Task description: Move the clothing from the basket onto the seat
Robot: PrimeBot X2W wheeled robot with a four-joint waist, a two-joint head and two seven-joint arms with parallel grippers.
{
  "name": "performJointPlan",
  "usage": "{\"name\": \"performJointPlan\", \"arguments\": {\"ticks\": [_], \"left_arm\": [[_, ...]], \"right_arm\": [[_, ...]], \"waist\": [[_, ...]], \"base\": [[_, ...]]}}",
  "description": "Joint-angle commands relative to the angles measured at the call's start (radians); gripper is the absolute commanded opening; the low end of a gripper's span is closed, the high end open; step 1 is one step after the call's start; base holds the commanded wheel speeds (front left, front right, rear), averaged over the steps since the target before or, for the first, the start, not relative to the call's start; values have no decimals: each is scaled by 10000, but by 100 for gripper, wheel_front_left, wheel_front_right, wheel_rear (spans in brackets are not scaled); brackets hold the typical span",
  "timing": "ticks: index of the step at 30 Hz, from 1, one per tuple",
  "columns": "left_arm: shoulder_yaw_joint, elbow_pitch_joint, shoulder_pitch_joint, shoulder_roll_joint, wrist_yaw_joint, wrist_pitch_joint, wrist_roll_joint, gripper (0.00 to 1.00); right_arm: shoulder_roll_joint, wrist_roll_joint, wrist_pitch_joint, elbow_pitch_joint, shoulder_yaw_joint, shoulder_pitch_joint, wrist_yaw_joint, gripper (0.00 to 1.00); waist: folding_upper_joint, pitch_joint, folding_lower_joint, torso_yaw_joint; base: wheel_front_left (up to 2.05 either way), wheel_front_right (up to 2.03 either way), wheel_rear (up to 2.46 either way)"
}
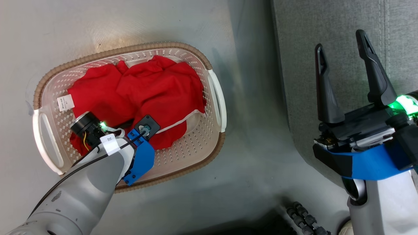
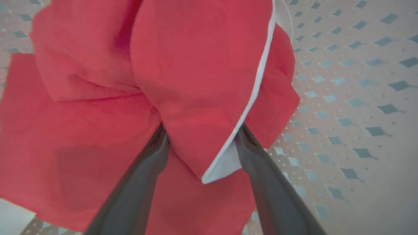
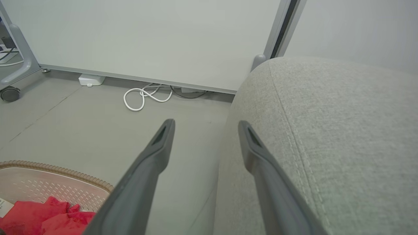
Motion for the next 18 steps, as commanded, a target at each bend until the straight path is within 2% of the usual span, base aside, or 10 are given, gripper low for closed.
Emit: {"name": "performJointPlan", "arguments": {"ticks": [1,7,8,9,10,11,18], "left_arm": [[-42,10,-133,-12,-2,33,-26,100],[-176,-84,-364,-128,-2,-460,103,100],[-191,-47,-331,-173,-2,-482,100,59],[-208,-30,-344,-216,-2,-513,128,38],[-218,-7,-371,-256,-2,-546,164,8],[-225,21,-367,-296,-2,-529,148,0],[-256,98,-305,-427,-2,-910,189,0]], "right_arm": [[-32,-94,-31,-69,10,5,1,100],[-30,-220,-31,-289,-69,92,1,100],[-30,-237,-31,-285,-81,124,1,100],[-32,-239,-31,-271,-85,128,1,100],[-30,-244,-31,-255,-63,122,1,100],[-32,-248,-31,-243,-43,104,1,100],[-32,-202,-31,-198,-3,-6,1,100]], "waist": [[0,26,-1,8],[0,242,-1,127],[0,253,-1,160],[0,261,-1,185],[0,264,-1,205],[0,261,-1,219],[0,114,-1,269]], "base": [[0,0,0],[0,0,0],[0,0,0],[0,0,0],[0,0,0],[0,0,0],[0,0,0]]}}
